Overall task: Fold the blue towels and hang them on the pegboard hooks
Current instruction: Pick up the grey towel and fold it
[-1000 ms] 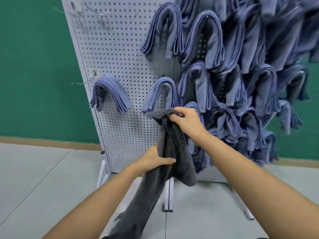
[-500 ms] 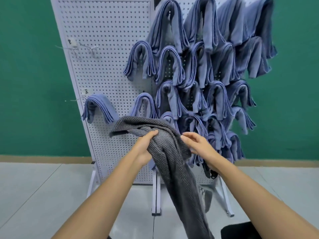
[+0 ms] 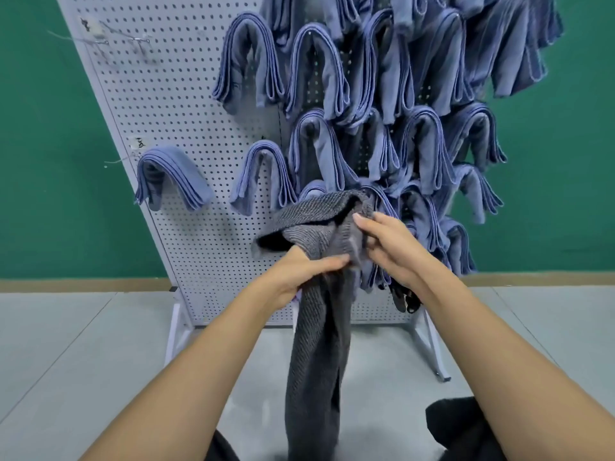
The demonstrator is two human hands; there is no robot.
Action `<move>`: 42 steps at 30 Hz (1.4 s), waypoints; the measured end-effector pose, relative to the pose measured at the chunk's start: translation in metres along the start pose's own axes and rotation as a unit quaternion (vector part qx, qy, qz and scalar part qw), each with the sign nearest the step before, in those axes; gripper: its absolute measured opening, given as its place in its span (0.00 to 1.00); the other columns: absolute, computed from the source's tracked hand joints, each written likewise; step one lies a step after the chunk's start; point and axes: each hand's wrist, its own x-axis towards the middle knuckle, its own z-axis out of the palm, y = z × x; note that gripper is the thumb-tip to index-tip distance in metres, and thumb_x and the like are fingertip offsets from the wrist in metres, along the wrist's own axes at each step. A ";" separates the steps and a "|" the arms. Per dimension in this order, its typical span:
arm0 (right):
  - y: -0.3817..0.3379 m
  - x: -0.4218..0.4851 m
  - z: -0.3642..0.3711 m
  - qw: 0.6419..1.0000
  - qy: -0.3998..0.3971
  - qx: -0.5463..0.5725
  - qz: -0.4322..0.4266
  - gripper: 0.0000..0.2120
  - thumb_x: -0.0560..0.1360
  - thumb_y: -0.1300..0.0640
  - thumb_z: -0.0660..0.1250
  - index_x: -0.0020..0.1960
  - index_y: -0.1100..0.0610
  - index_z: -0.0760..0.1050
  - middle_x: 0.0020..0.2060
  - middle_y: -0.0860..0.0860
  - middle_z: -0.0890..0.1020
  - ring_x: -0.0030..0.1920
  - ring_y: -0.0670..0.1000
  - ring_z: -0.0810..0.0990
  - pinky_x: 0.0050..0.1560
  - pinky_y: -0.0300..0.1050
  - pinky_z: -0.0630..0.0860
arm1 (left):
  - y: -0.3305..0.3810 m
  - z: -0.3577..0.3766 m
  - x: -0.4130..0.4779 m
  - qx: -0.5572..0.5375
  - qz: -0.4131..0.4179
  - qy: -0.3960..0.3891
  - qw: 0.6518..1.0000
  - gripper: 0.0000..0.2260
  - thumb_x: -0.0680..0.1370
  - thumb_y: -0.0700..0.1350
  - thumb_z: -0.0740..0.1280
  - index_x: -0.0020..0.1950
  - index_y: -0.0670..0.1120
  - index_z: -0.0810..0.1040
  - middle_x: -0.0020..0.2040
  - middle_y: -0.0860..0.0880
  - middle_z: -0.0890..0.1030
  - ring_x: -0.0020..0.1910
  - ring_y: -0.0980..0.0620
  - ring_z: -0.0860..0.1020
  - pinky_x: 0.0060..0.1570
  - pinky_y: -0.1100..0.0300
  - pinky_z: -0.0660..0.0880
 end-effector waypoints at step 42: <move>0.031 -0.025 0.011 0.998 -0.036 0.049 0.030 0.10 0.79 0.66 0.60 0.52 0.59 0.79 0.44 0.50 0.85 0.43 0.45 0.82 0.43 0.40 0.77 | 0.011 -0.006 -0.015 -0.160 -0.080 0.002 0.984 0.18 0.80 0.55 0.60 0.54 0.42 0.78 0.46 0.46 0.81 0.46 0.48 0.78 0.50 0.53 0.75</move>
